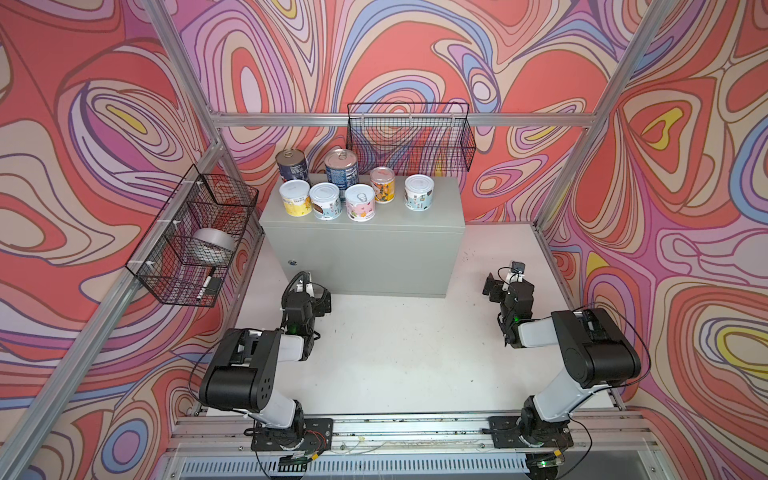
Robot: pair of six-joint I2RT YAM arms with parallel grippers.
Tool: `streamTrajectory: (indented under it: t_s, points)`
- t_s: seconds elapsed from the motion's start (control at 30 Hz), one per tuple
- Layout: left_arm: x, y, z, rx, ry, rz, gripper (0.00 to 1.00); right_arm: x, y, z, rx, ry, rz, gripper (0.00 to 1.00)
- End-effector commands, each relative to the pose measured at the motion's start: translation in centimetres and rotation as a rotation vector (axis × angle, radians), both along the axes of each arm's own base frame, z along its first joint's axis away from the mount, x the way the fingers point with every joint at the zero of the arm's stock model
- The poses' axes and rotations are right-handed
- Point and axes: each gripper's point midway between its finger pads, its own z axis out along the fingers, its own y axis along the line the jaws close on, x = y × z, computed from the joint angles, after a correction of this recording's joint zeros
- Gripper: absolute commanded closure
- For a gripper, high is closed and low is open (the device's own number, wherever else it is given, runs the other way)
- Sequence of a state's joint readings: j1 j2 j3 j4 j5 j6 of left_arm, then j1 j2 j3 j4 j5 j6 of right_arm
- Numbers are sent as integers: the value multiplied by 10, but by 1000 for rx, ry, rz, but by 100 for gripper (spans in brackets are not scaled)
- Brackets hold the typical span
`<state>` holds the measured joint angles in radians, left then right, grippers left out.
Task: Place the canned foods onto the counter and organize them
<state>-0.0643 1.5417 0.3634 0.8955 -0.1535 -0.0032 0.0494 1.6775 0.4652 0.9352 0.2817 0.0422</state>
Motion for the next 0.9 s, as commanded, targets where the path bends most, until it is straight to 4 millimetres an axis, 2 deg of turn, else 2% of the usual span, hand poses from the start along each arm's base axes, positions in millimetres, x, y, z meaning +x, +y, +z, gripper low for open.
streamTrajectory:
  t_s: [0.0, 0.17, 0.3, 0.47, 0.53, 0.87]
  points:
    - [1, 4, 8, 9, -39, 14, 0, -2, 0, 5, -3, -23, 0, 1]
    - [-9, 1, 26, 32, -53, 26, 0, -13, -8, 21, 12, -26, -62, 2]
    - [-4, 7, 19, 44, -68, 59, 0, -9, -7, 17, 2, -21, -51, 1]
    - [0, 9, 14, 34, -37, 71, 0, 4, -2, 0, 2, 33, -27, 2]
    - [0, 14, 7, 27, -26, 95, 0, 8, -1, -1, 2, 45, -20, 2]
    - [-1, 15, 8, 24, -43, 98, 0, 9, -1, -1, 1, 40, -21, 1]
